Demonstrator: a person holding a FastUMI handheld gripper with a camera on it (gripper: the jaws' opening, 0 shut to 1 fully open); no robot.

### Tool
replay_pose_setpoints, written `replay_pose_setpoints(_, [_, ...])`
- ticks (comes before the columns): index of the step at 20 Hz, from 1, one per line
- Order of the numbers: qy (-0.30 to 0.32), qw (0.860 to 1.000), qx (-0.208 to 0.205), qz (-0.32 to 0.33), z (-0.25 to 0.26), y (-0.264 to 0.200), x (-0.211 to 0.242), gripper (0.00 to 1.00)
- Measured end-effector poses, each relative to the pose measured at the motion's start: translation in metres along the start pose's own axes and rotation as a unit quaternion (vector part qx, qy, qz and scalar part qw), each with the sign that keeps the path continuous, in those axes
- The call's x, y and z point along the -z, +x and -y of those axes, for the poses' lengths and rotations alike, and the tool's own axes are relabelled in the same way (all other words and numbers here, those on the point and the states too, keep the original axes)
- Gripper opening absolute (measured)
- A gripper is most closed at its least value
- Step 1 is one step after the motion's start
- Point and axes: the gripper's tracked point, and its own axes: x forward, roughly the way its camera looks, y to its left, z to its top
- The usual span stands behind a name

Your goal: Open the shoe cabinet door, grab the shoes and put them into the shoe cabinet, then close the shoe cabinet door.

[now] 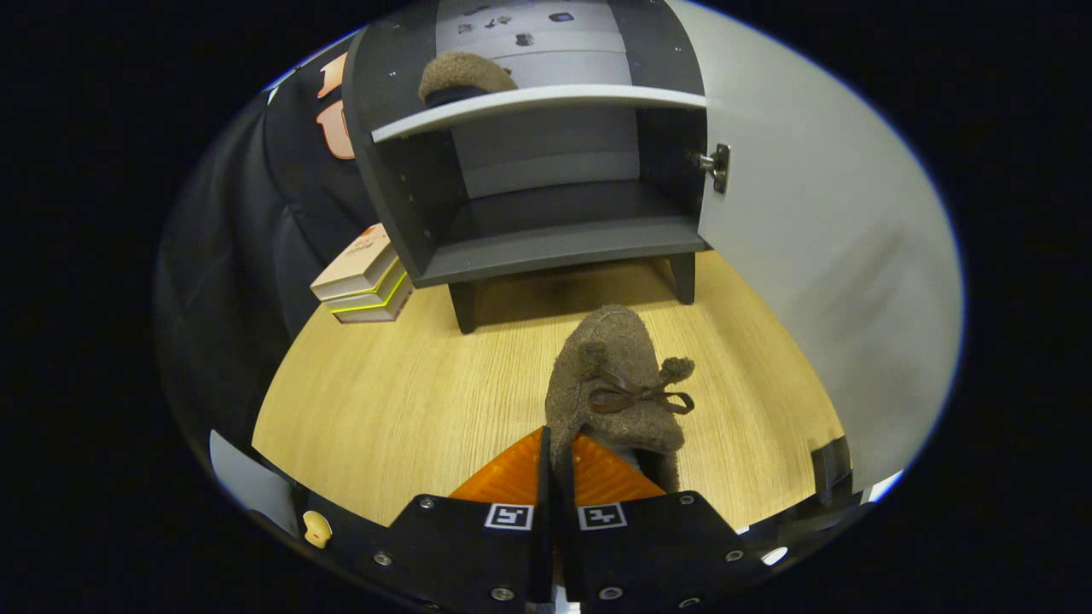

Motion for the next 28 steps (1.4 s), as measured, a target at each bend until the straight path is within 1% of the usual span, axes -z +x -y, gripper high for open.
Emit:
replay_pose_setpoints(4, [-0.019, 0.999, 0.0, 0.035, -0.005, -0.034, -0.044, 0.05])
replay_pose_setpoints(8, [-0.032, 0.996, -0.01, 0.079, -0.016, -0.057, -0.101, 0.05])
replay_pose_setpoints(12, [-0.05, 0.991, -0.01, 0.121, -0.02, -0.07, -0.154, 0.05])
replay_pose_setpoints(17, [-0.072, 0.982, -0.006, 0.174, -0.022, -0.075, -0.236, 0.05])
replay_pose_setpoints(22, [-0.089, 0.976, -0.011, 0.2, -0.019, -0.063, -0.313, 0.05])
replay_pose_setpoints(24, [-0.096, 0.974, -0.013, 0.206, -0.017, -0.05, -0.342, 0.05])
replay_pose_setpoints(28, [-0.109, 0.974, -0.009, 0.197, -0.013, -0.011, -0.375, 0.05])
